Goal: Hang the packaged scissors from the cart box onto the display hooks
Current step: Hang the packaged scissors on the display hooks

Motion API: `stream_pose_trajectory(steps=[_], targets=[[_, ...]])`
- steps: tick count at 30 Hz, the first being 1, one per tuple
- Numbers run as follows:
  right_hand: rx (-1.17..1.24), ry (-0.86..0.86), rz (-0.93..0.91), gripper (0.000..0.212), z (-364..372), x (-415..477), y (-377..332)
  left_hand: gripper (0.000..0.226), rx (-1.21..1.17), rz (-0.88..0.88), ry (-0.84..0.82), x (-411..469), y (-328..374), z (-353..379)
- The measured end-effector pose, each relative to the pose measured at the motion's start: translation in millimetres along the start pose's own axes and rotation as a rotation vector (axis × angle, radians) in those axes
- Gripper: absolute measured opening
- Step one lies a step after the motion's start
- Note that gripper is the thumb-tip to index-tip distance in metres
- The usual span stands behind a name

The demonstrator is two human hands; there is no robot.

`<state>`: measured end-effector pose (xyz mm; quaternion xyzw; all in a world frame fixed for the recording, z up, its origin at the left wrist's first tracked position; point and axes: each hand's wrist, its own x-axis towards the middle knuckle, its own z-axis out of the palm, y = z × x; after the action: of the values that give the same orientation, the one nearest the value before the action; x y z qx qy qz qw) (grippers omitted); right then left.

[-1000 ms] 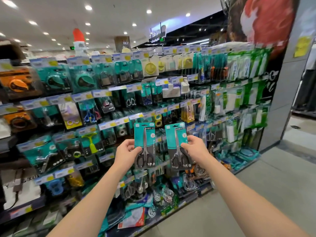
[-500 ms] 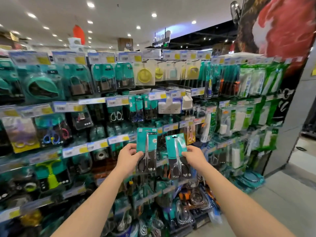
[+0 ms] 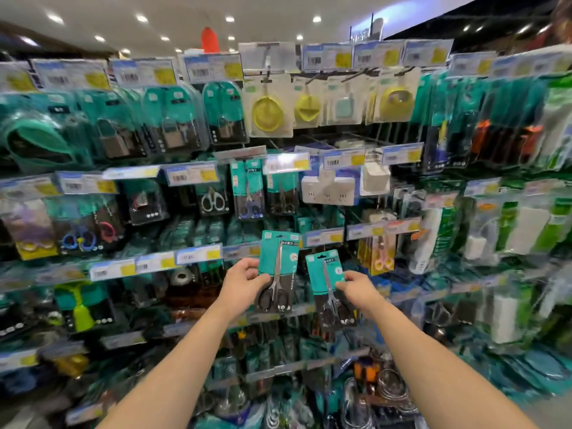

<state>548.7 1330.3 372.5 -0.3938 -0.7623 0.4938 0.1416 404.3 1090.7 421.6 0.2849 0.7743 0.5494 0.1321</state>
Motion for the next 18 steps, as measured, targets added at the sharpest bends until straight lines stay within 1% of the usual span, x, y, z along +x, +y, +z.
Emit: stream_pose_trajectory(steps=[6,10,13,18], targets=[[0.08,-0.103,-0.084,0.013,-5,56,13,0.021,0.017,-0.053,0.094,7,5,28],[0.134,-0.17,-0.17,0.016,-9,57,6,0.02,0.023,-0.098,0.114,10,6,36],[0.151,-0.194,-0.218,0.023,-9,63,5,0.019,0.017,-0.099,0.141,13,6,40],[0.214,-0.169,-0.235,0.012,-6,67,0,0.019,0.023,-0.114,0.16,14,6,46]])
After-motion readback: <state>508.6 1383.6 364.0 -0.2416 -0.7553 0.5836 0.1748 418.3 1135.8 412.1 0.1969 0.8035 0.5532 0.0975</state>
